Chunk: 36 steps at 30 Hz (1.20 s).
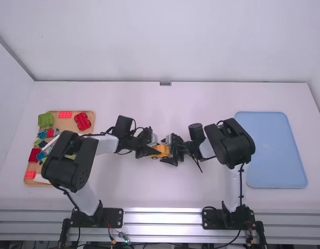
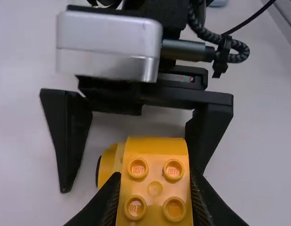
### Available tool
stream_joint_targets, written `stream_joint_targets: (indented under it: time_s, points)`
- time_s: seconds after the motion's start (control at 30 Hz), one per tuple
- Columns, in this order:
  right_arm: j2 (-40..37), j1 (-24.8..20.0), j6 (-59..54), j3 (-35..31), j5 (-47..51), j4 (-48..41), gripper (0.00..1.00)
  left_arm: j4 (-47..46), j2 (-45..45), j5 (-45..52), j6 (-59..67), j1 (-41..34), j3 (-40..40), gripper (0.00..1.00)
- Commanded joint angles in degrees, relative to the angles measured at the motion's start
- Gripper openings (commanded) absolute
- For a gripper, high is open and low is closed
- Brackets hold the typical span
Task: Assemble lego blocks to make yellow taxi
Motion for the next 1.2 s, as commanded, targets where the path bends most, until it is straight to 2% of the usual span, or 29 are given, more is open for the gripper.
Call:
stream_joint_targets:
  time_s: [0.0, 0.2, 0.37, 0.4, 0.53, 0.67, 0.97, 1.17]
  points:
    - [0.6, 0.7, -0.2, 0.8, -0.2, -0.2, 0.96, -0.1, 0.5, 0.5, 0.8, -0.5, -0.4, 0.02]
    - [0.6, 1.0, -1.0, 0.8, -0.5, -0.1, 0.93, -0.4, 0.9, -2.8, 0.9, -0.5, -0.4, 0.02]
    - [0.6, 1.0, -1.5, 0.8, -0.7, -0.2, 0.72, 2.7, 3.8, -2.3, 0.5, -0.5, -0.3, 0.02]
    - [0.6, 1.0, -1.5, 0.8, -0.7, -0.2, 0.64, 3.9, 4.5, -1.6, -0.8, -0.5, -0.3, 0.02]
    - [0.6, 1.0, -1.5, 0.8, -0.7, -0.7, 0.48, 5.9, 5.0, 0.4, -1.3, -0.5, -0.3, 0.02]
    - [0.6, 1.0, -1.5, 0.8, -0.6, -1.0, 0.44, 5.3, 5.0, -1.1, -1.3, -0.5, -0.4, 0.02]
    - [0.6, 1.0, -1.5, 0.8, -0.3, -0.7, 0.44, 2.5, 5.6, -1.5, -0.9, -0.9, -0.9, 0.02]
    - [0.6, 1.1, -1.5, 0.8, -0.5, -0.7, 0.43, 7.3, 6.9, -1.8, -1.1, -1.9, -3.1, 0.02]
